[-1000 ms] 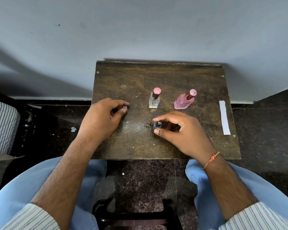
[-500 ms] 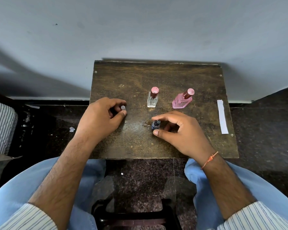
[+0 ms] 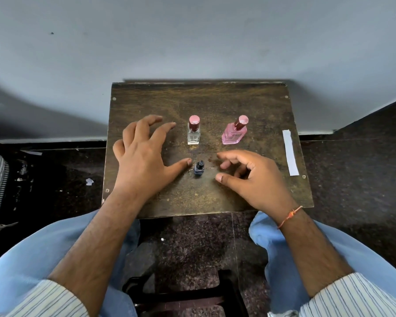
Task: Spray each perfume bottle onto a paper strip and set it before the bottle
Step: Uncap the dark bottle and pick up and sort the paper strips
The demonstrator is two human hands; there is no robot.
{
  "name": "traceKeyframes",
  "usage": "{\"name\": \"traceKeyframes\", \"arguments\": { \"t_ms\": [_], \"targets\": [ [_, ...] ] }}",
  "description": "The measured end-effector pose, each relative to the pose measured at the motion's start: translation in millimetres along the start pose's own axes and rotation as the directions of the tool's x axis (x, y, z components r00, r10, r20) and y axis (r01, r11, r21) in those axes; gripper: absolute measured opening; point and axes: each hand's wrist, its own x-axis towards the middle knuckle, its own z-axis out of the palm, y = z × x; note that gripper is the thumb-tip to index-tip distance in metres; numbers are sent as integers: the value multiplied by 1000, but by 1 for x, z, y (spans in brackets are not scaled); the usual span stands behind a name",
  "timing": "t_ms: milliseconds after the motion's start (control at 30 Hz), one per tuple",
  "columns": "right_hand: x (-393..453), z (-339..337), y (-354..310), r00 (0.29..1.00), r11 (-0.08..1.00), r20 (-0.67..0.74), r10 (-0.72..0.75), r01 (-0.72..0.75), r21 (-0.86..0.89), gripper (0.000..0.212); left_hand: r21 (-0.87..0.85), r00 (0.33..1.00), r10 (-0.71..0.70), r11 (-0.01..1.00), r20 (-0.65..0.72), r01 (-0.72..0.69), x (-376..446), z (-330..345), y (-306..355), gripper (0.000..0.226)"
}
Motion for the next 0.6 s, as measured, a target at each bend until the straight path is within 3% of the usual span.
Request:
{"name": "traceKeyframes", "arguments": {
  "t_ms": [167, 333, 433, 600],
  "targets": [
    [-4, -23, 12, 981, 1000, -195, 7, -10, -14, 27, 41, 994, -81, 996, 75, 78, 1, 10, 9, 111],
    [-4, -61, 25, 907, 987, -419, 44, -103, -120, 18, 72, 985, -136, 989, 107, 129, 5, 10, 12, 126],
    [-4, -80, 40, 874, 936, -481, 65, -221, -275, 26, 74, 983, -144, 988, 114, 136, 6, 10, 9, 129],
    [-8, -98, 54, 853, 806, -443, 275, -456, -378, 55, 73, 978, -171, 984, 117, 163, 9, 6, 4, 129]
  ]
}}
